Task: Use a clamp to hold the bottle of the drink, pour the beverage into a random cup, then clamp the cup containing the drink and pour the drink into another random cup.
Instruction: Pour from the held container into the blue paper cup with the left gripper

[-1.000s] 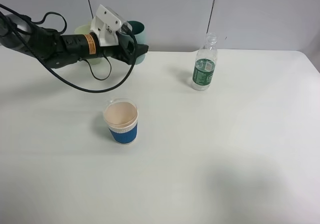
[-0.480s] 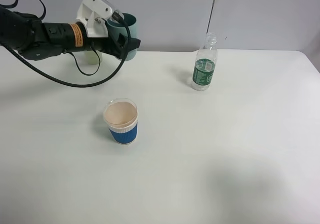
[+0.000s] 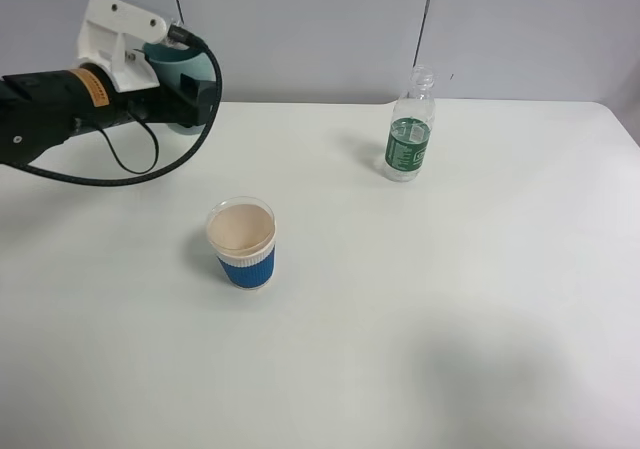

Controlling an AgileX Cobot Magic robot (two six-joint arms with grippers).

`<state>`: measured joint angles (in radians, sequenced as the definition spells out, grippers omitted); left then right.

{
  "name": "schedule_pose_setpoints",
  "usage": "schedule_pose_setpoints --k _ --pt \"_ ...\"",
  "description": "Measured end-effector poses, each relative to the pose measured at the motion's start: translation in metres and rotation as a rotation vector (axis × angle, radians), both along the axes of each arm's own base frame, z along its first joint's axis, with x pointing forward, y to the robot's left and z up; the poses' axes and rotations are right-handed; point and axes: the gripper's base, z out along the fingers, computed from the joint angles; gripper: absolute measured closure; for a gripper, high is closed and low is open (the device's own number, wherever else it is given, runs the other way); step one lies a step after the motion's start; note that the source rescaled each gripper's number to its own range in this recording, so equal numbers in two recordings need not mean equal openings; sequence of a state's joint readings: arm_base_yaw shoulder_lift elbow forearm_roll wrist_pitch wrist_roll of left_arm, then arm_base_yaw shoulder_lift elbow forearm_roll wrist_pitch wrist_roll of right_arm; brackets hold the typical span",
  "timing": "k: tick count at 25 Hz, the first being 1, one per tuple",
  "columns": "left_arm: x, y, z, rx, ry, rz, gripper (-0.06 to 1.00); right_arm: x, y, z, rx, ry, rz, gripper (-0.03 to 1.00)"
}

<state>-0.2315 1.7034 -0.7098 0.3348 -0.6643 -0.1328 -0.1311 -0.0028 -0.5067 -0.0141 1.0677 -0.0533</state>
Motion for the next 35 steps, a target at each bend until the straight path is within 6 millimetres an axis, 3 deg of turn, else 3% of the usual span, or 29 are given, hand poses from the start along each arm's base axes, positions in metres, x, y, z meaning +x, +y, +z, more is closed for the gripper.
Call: schedule_pose_setpoints --k 6,12,26,35 --pt "-0.041 0.017 -0.001 0.041 0.006 0.128 0.93 0.0 0.0 0.0 0.0 0.0 0.0 0.15" --pt "-0.069 0.016 -0.003 0.156 -0.01 0.176 0.93 0.0 0.0 0.0 0.0 0.0 0.0 0.15" --pt "-0.104 -0.025 -0.008 0.553 -0.06 0.056 0.93 0.0 0.0 0.0 0.0 0.0 0.0 0.15" --pt "-0.117 -0.042 -0.006 0.704 -0.138 -0.019 0.93 0.0 0.0 0.0 0.0 0.0 0.0 0.15"
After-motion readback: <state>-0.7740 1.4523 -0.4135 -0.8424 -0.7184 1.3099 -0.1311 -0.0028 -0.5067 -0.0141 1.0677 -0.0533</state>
